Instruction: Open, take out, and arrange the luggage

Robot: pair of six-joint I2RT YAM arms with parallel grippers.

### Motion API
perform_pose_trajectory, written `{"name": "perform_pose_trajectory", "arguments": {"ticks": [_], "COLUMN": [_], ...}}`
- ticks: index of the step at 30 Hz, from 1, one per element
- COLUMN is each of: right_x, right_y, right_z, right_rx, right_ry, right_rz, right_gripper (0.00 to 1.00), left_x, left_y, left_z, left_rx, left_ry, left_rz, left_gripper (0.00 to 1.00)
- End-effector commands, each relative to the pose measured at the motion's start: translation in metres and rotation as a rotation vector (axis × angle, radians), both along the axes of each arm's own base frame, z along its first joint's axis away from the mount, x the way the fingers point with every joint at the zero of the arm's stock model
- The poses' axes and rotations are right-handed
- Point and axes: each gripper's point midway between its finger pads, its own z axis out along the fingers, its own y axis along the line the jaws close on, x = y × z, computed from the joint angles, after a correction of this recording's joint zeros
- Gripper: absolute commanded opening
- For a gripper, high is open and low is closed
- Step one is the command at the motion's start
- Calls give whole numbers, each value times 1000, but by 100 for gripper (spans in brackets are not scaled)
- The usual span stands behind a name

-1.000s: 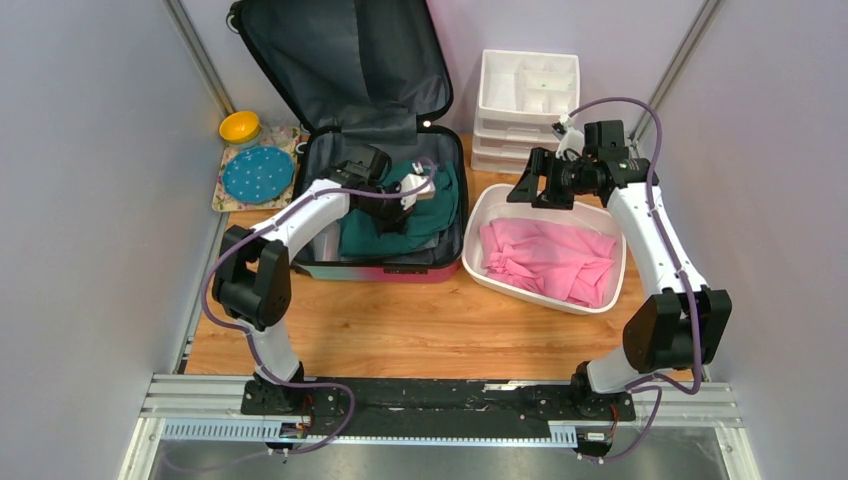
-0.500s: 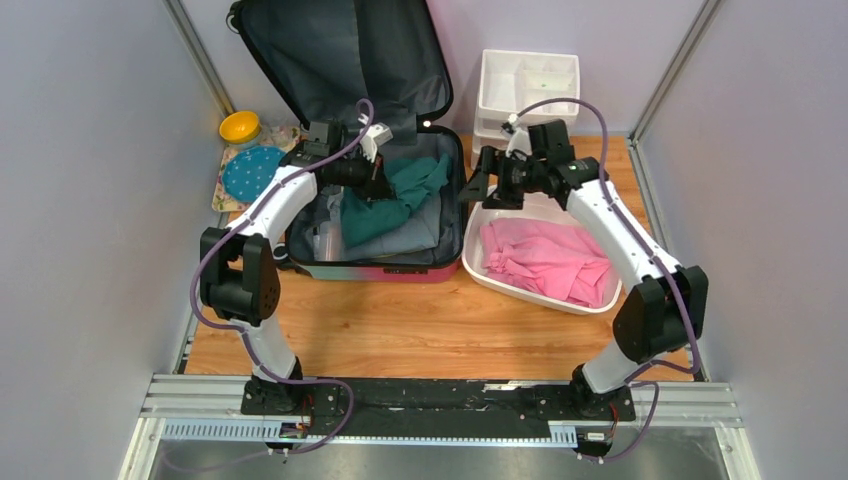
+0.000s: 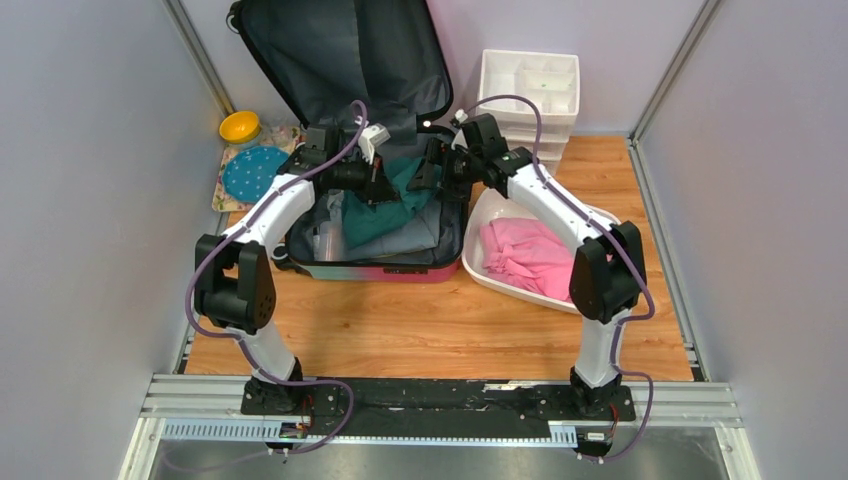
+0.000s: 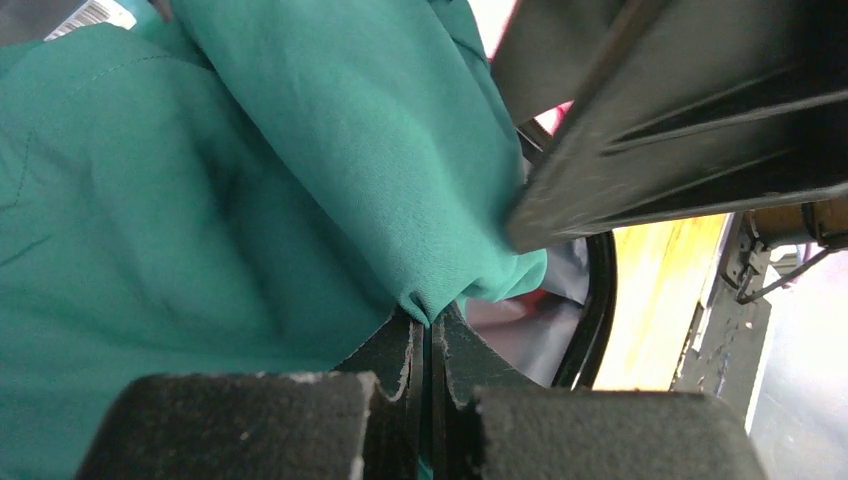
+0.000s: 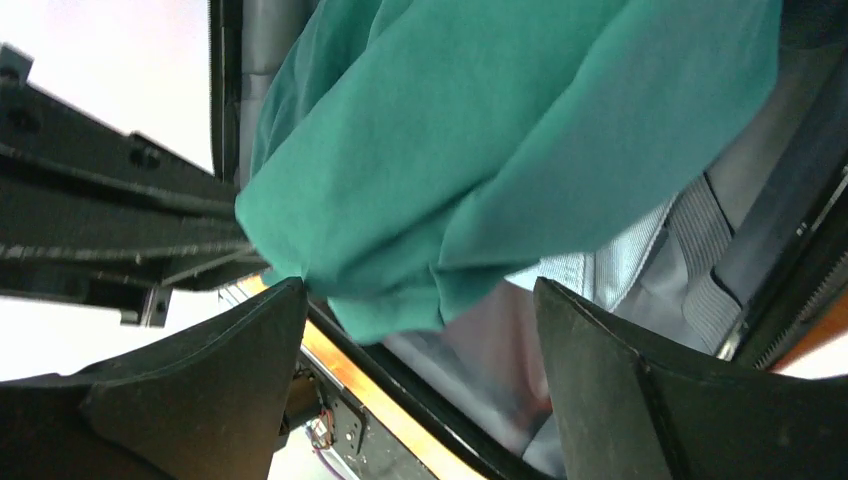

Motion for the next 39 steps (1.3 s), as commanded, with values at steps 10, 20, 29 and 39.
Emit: {"name": "perform_pose_trajectory", "arguments": {"ticks": [10, 20, 29, 39], "right_x": [37, -21, -53, -69], "right_y": [32, -56, -152, -237], "right_z": [-5, 45, 17, 9], "right_rx": [49, -3, -154, -320], "right_ry": [-17, -69, 39, 76], "right_rz": [-19, 98, 54, 66], "right_gripper": [29, 0, 0, 0], "left_x": [-27, -16, -20, -16], "left_y": [-19, 19, 31, 33], "left_z": [41, 73, 56, 35], "left_rx": [-127, -133, -103, -67], "left_ry": [-100, -117, -89, -40], "left_rz": [-112, 38, 85, 102], "left_gripper": [0, 67, 68, 68]}}
